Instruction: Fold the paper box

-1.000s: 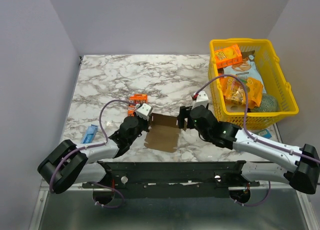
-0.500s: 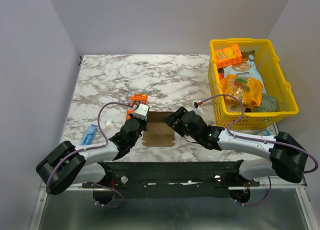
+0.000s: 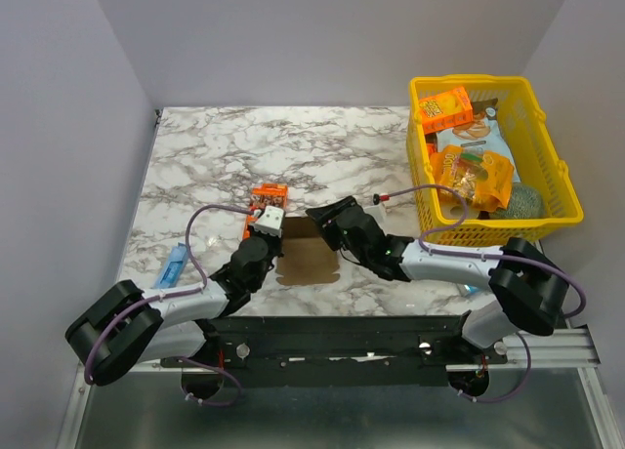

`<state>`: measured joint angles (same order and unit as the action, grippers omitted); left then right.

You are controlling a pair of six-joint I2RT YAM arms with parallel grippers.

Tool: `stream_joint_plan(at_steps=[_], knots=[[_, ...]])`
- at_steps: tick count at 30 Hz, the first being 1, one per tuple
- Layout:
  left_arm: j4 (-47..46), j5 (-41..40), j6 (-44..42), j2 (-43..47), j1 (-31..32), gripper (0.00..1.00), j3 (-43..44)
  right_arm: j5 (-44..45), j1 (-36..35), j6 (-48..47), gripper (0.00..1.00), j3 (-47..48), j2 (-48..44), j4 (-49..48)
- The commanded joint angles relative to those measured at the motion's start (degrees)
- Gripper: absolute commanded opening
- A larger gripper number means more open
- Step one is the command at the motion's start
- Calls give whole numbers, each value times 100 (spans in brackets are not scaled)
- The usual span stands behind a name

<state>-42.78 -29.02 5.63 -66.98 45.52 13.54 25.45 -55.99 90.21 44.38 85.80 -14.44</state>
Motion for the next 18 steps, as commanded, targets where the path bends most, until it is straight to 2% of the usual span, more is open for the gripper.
stream_joint_plan(at_steps=[1, 7, 14, 18], knots=[[-327, -315, 26, 141, 36, 0, -123, 408, 114, 426, 63, 229, 270, -77], [-353, -324, 35, 133, 36, 0, -141, 311, 246, 822, 59, 343, 674, -24], [-327, -333, 35, 133, 36, 0, -124, 399, 264, 875, 46, 370, 798, -7], [-283, -350, 35, 71, 45, 0, -88, 434, 264, 919, 43, 317, 807, -7]])
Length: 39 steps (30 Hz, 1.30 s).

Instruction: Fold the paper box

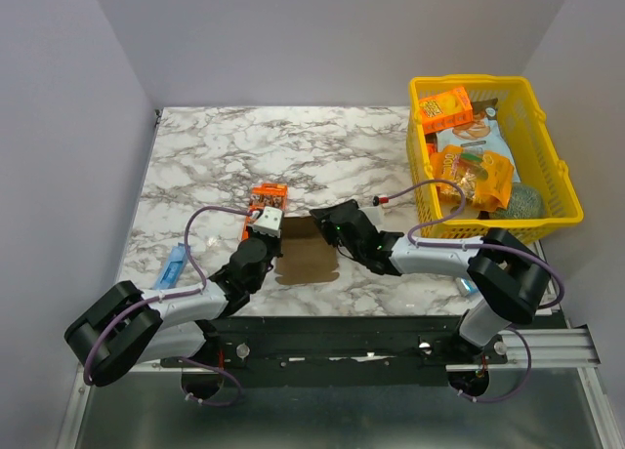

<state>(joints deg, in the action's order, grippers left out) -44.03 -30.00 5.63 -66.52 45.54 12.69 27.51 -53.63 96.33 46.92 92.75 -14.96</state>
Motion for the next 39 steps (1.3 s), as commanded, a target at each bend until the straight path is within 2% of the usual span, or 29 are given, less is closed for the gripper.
stream_joint_plan(at_steps=[1, 4, 8, 11, 13, 14, 17, 19, 21, 23, 27, 28, 31, 36, 39], knots=[[-158, -252, 35, 25, 34, 0, 6, 237, 28, 307, 41, 55, 120, 46], [-150, -243, 35, 25, 43, 0, -3, 273, 28, 342, 40, 37, 147, 55], [-132, -182, 35, 8, 43, 0, 23, 317, 28, 386, 31, 28, 173, 46], [-106, -147, 35, -19, 43, 0, 41, 343, 19, 421, 30, 2, 165, 46], [-88, -129, 35, -27, 43, 0, 49, 396, 19, 430, 24, -24, 121, 55], [-88, -120, 44, -36, 43, 0, 50, 439, 28, 421, 18, -42, 94, 55], [-97, 37, 44, -63, 43, 0, 76, 518, 28, 404, 7, -60, 50, 81], [-167, 265, 44, -89, 43, 0, 76, 536, 28, 395, 3, -86, 59, 90], [-220, 398, 44, -107, 51, 8, 67, 528, 19, 412, 0, -121, 76, 46], [-255, 686, 26, -54, 43, 28, 58, 554, 19, 325, 1, -165, 85, -24], [-282, 1196, -44, 200, 43, 54, -21, 685, 28, 123, 0, -401, 24, -252], [-264, 1294, -62, 236, 43, 66, -21, 703, 28, 96, 0, -455, -2, -296], [-141, 1645, -9, 429, 34, 81, -64, 738, 28, -26, 1, -770, -55, -621], [271, 2436, 175, 1017, -89, 85, -47, 607, 28, -255, 0, -1342, 32, -1816], [868, 2508, 561, 1333, -255, 86, 102, 554, 45, -501, 1, -1597, 129, -2368]])
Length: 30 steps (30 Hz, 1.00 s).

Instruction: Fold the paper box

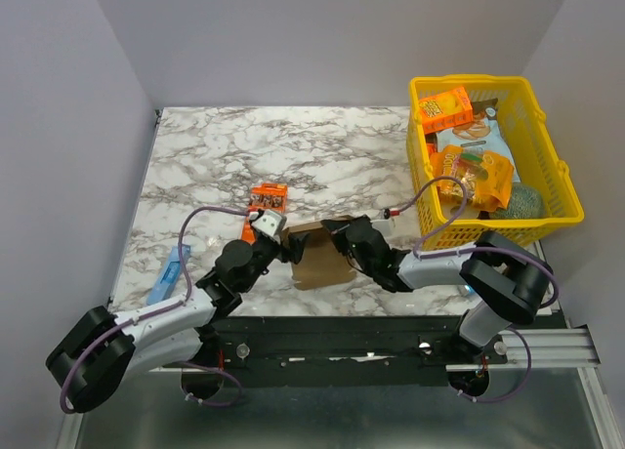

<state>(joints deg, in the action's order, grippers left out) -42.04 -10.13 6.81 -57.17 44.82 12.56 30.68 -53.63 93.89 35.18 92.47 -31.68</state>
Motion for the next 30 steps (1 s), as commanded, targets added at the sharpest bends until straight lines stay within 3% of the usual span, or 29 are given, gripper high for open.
stream_joint_plan(at_steps=[1, 6, 12, 18, 26, 30], knots=[[993, 573, 566, 460, -349, 86, 202, 220, 54, -283, 0, -468, 166, -777], [1830, 302, 1514, 330, -1211, 88, 397, 228, 72, -318, 0, -714, 70, -998], [2148, -32, 1763, -425, -1818, 89, 458, 193, 116, -415, 0, -837, -62, -1121], [2358, 423, 1517, -1243, -1810, 84, 924, 105, 142, -433, 1, -837, -18, -1226], [2209, 1213, 1455, -1025, -1687, 82, 792, 193, 159, -433, 0, -828, -44, -1191], [2332, 1207, 1481, -1130, -1406, 80, 871, 228, 159, -433, 0, -793, -71, -1103]])
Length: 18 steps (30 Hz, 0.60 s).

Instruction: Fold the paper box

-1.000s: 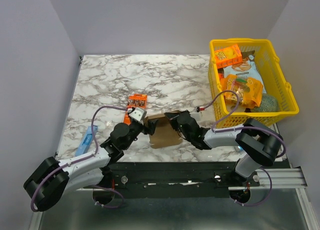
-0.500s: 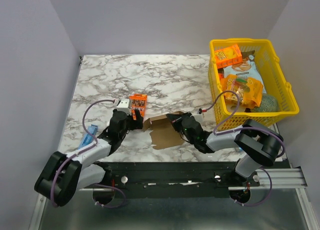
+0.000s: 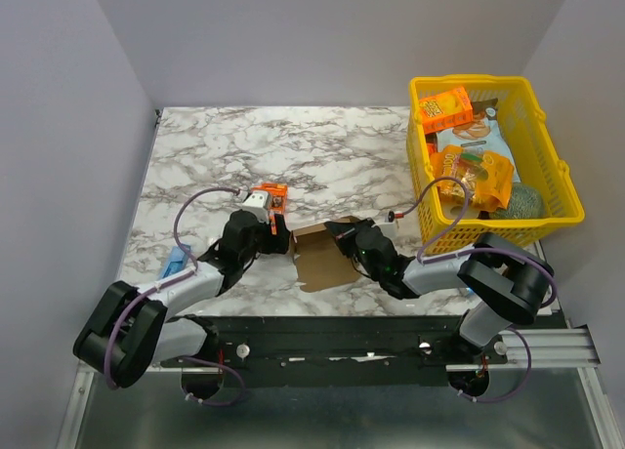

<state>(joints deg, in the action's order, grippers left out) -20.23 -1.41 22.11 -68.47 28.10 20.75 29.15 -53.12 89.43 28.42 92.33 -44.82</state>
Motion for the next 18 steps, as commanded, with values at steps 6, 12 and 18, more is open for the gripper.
stream_joint_plan(at_steps=[6, 12, 18], knots=[[379, -17, 100, -9, 591, 79, 96, 355, 109, 31, 0, -91, -49, 245], [266, -175, 329, 271, 767, 77, -124, 320, 100, 57, 1, -92, -49, 237], [-472, -44, 347, 545, 829, 77, -633, 285, 100, 84, 0, -109, -31, 237]])
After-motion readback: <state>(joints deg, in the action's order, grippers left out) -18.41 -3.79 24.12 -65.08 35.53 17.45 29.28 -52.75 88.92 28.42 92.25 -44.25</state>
